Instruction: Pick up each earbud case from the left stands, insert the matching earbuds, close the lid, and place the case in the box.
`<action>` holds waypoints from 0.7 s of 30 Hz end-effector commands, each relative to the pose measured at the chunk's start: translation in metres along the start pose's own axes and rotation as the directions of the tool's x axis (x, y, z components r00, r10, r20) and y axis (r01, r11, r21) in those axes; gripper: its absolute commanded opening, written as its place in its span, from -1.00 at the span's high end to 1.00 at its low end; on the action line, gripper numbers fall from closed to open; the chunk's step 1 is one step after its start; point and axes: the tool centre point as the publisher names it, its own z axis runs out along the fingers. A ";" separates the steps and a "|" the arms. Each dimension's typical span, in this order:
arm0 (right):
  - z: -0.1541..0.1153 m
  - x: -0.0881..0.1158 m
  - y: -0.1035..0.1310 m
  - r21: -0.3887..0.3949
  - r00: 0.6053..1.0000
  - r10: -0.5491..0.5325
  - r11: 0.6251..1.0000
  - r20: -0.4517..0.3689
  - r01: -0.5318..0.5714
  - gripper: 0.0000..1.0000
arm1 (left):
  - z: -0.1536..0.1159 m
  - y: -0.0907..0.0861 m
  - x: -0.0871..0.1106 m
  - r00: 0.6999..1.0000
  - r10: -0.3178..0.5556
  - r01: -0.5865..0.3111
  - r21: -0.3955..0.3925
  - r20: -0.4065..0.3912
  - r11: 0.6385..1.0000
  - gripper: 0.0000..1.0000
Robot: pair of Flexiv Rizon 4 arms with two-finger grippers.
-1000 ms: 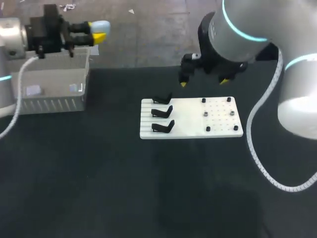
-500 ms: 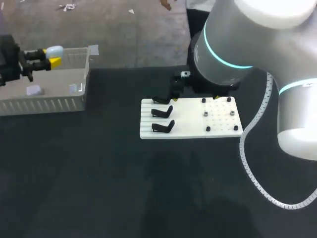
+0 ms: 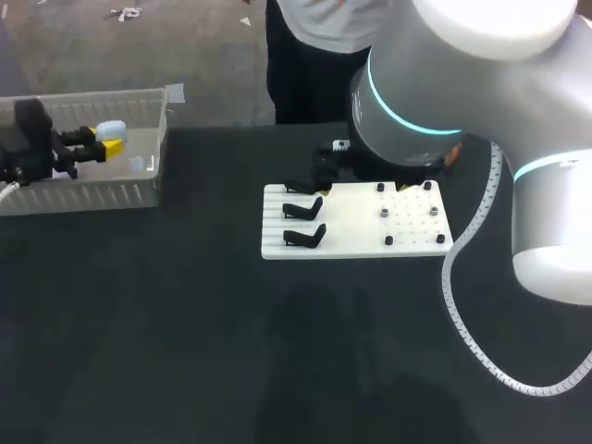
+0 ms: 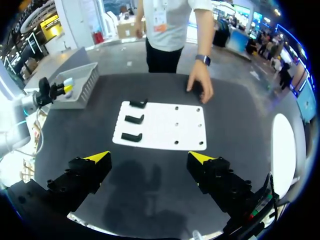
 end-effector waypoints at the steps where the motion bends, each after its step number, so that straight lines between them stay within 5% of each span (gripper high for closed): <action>1: 0.000 0.000 -0.003 -0.016 1.000 -0.012 1.000 0.018 0.012 -1.00 | 0.003 0.002 0.000 1.000 -0.009 0.009 0.002 -0.001 1.000 -1.00; 7: -0.005 0.003 -0.008 -0.085 0.992 -0.115 0.989 0.060 0.120 -1.00 | -0.002 -0.011 -0.016 0.999 -0.013 0.013 0.004 0.031 1.000 -1.00; 21: -0.012 0.006 -0.028 -0.205 0.940 -0.317 0.919 0.126 0.337 -1.00 | -0.009 -0.109 -0.050 0.998 -0.026 0.027 -0.015 0.063 1.000 -1.00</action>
